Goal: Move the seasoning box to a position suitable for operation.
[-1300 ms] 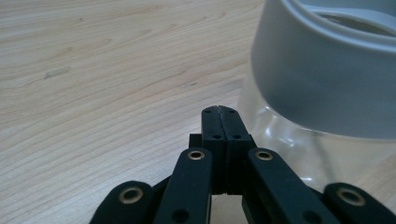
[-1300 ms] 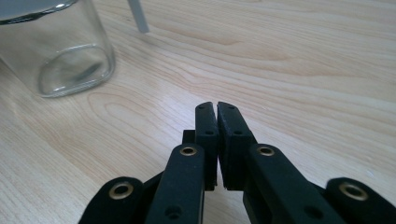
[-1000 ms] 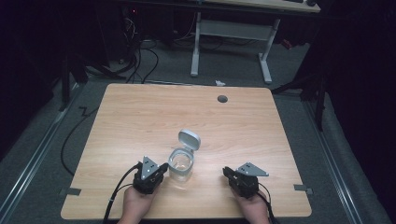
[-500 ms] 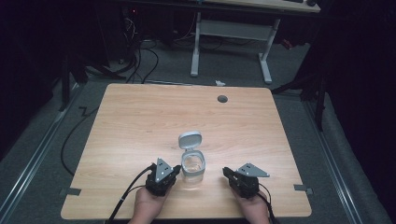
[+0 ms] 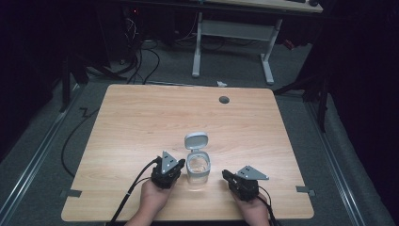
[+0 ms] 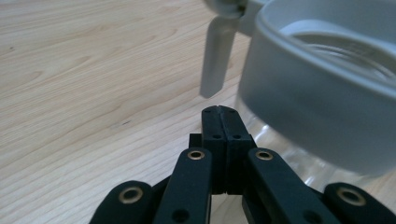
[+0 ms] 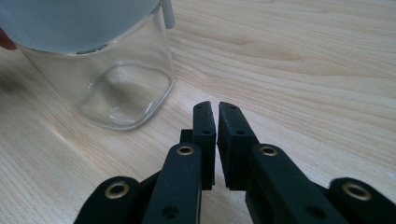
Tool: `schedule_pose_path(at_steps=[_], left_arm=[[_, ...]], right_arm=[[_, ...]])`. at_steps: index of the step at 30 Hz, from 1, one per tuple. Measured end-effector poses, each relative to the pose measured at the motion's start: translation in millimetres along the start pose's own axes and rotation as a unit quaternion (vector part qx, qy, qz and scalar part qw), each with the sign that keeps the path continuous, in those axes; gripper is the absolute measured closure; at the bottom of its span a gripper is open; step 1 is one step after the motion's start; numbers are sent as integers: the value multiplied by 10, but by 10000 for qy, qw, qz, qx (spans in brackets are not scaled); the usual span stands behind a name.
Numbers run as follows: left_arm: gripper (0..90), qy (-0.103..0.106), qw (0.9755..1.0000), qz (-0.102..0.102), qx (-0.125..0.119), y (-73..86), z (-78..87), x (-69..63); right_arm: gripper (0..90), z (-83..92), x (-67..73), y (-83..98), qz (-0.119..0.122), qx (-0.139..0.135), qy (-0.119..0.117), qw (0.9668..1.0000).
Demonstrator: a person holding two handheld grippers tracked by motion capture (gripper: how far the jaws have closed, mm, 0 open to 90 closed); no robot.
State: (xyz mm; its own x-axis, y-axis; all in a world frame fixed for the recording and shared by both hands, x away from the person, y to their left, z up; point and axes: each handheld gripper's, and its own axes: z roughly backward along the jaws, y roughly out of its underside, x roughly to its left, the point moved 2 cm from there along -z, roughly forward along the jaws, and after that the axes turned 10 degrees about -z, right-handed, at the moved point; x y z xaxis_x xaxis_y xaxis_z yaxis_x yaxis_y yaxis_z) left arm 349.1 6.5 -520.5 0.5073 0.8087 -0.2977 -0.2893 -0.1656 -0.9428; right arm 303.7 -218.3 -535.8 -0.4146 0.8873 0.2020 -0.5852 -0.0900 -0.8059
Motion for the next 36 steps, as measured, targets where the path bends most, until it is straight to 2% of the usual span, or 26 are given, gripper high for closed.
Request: schedule_pose_path(at_steps=[3,6,7,10,14,16,18,20,23,28,36], left_arm=[[900,27,10000,64,22,43,181,14],[900,151,9998,85,73,127,379,-55],[900,196,9996,162,113,159,440,-87],[900,329,9990,275,135,224,522,-192],[900,470,9984,285,154,269,524,-292],[900,615,9972,387,194,283,507,-373],[900,664,9968,392,210,291,498,-408],[900,754,9961,381,254,319,442,-500],[900,786,9960,281,312,340,399,-534],[900,666,9969,268,322,352,311,-502],[900,523,9980,247,261,323,276,-454]], right_arm=[[900,26,3,-31,0,-126,-66,9999],[900,31,6,-99,29,-223,-118,9997],[900,27,8,-117,26,-245,-137,9996],[900,7,25,-191,53,-302,-119,9995],[900,-15,37,-271,70,-350,-93,9993],[900,-41,30,-336,42,-360,-103,9993],[900,-56,25,-363,59,-368,-107,9992],[900,-114,7,-454,22,-361,-138,9993],[900,-155,-5,-506,9,-385,-129,9992],[900,-205,-9,-557,-42,-395,-135,9991],[900,-255,0,-630,-57,-471,-132,9988]])
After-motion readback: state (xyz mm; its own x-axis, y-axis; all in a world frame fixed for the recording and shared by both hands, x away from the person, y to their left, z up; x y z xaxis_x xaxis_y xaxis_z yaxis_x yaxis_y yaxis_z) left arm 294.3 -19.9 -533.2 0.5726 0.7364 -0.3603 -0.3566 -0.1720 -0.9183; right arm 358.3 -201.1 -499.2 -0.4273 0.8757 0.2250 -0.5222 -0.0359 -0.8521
